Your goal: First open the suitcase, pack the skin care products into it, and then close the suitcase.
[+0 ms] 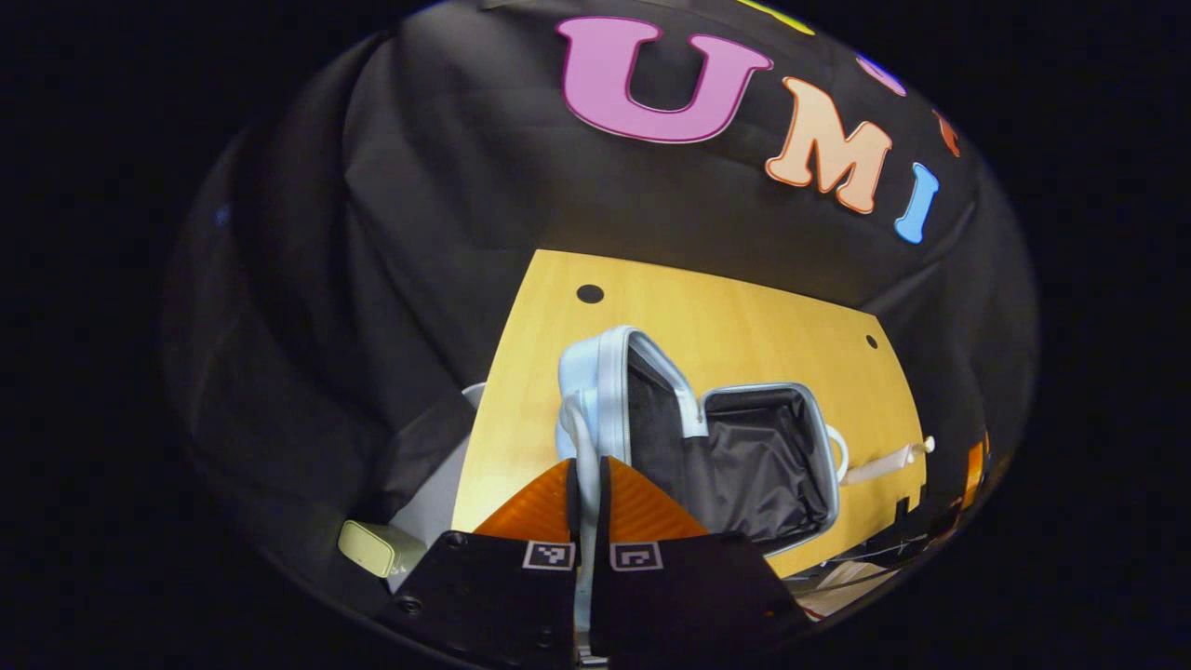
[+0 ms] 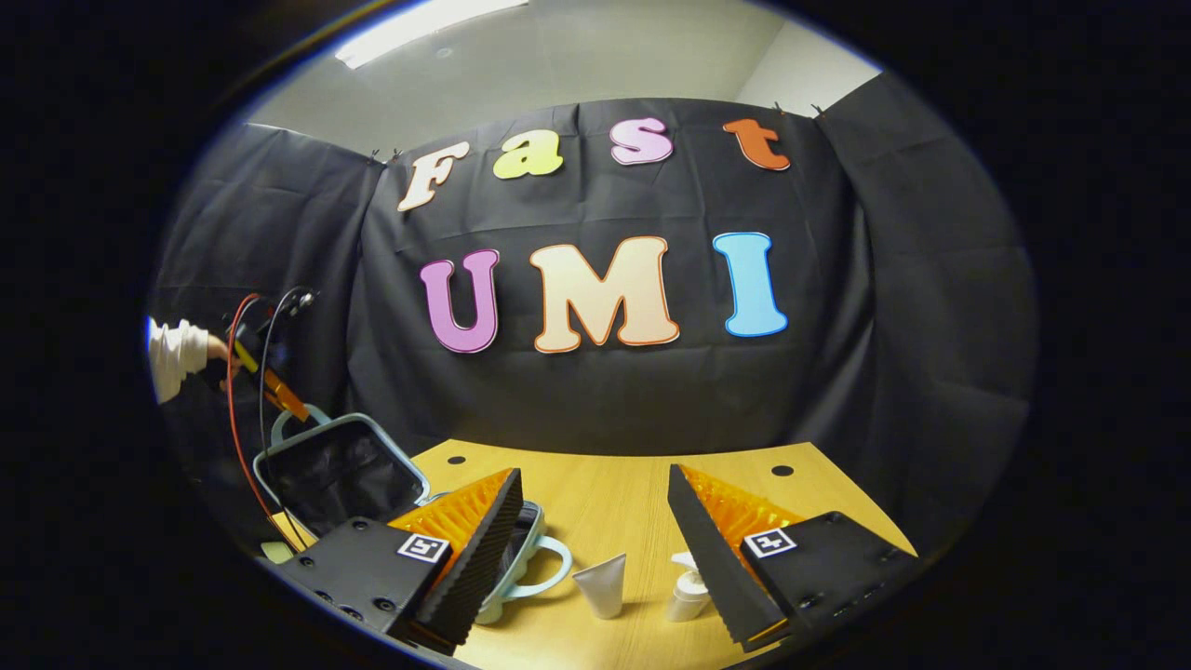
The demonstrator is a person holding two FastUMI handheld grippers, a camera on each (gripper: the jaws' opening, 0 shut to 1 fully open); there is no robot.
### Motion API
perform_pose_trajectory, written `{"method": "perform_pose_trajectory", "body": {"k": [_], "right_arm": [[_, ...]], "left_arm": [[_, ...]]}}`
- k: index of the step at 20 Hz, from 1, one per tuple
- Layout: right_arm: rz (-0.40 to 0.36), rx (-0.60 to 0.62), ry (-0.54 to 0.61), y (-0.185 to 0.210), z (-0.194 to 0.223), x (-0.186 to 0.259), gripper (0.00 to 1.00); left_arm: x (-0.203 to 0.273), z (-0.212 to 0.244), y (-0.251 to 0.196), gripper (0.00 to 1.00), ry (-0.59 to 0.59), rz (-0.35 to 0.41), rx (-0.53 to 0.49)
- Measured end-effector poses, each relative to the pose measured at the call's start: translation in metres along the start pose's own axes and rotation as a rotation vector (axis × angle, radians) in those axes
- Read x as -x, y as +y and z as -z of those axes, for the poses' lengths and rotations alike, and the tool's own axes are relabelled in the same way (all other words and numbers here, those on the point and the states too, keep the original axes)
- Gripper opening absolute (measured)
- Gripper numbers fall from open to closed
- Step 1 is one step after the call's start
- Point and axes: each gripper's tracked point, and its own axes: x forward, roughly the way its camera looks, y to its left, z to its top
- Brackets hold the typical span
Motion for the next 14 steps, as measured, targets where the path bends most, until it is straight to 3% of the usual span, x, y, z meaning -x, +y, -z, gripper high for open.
{"method": "perform_pose_trajectory", "body": {"k": [6,9,14], "right_arm": [[0.053,-0.062,0.017,-0.002,0.001,0.003,0.98],[0.067,-0.084,0.024,-0.002,-0.001,0.006,0.99],[0.076,-0.065,0.054,0.007,0.013,0.011,0.99]], "left_arm": [[-0.056,0.055,0.069,0.0,-0.026,0.035,0.08],[-0.084,0.076,0.078,0.0,-0.037,0.093,0.176],[-0.112,0.114,0.092,0.0,-0.028,0.129,0.227]]}}
